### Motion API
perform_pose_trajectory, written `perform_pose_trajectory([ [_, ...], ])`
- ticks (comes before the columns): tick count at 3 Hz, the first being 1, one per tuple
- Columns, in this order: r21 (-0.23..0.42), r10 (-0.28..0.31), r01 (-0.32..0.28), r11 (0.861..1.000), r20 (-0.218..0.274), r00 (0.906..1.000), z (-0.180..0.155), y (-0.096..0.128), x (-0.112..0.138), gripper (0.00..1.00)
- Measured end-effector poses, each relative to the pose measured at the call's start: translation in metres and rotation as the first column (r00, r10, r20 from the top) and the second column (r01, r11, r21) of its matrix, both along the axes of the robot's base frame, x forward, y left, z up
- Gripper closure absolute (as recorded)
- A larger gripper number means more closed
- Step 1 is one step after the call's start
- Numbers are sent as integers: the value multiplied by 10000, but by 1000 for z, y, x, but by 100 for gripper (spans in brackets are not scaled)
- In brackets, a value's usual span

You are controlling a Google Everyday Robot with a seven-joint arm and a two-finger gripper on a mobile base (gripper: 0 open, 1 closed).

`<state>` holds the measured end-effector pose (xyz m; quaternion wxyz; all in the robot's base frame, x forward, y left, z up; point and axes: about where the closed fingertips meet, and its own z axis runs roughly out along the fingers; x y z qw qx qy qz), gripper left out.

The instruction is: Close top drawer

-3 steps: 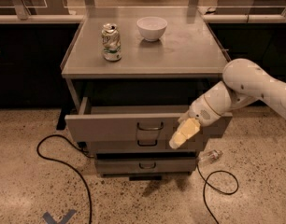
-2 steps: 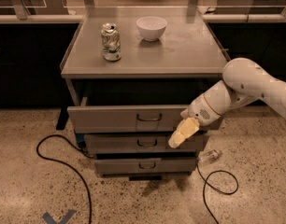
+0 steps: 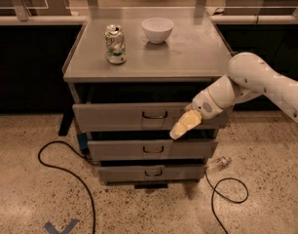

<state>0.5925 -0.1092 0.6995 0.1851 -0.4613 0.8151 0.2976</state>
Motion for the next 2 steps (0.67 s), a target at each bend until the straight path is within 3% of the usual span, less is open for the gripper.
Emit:
perform_pose_trajectory([
  [1, 225, -407, 405, 9989, 120, 9991, 5, 5, 32, 0],
  [2, 225, -408, 405, 9989, 120, 9991, 5, 4, 30, 0],
])
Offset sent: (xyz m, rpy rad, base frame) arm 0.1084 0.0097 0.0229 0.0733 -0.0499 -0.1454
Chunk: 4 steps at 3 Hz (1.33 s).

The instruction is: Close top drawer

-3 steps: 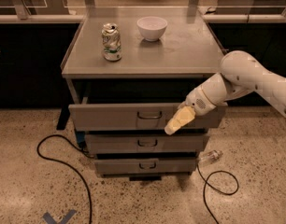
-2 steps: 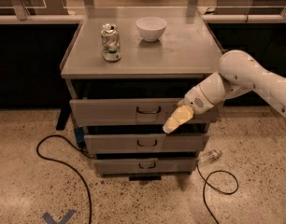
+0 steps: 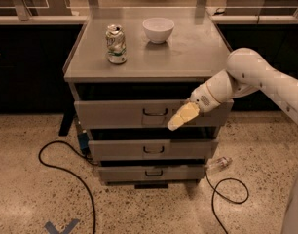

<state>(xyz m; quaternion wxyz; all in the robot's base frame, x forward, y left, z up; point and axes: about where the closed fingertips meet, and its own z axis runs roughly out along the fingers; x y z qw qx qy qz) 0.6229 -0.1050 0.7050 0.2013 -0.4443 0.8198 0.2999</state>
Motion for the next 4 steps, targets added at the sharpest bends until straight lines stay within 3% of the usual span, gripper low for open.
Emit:
perform_pose_trajectory([
  [4, 216, -399, 399, 9990, -1, 9992, 4, 2, 19, 0],
])
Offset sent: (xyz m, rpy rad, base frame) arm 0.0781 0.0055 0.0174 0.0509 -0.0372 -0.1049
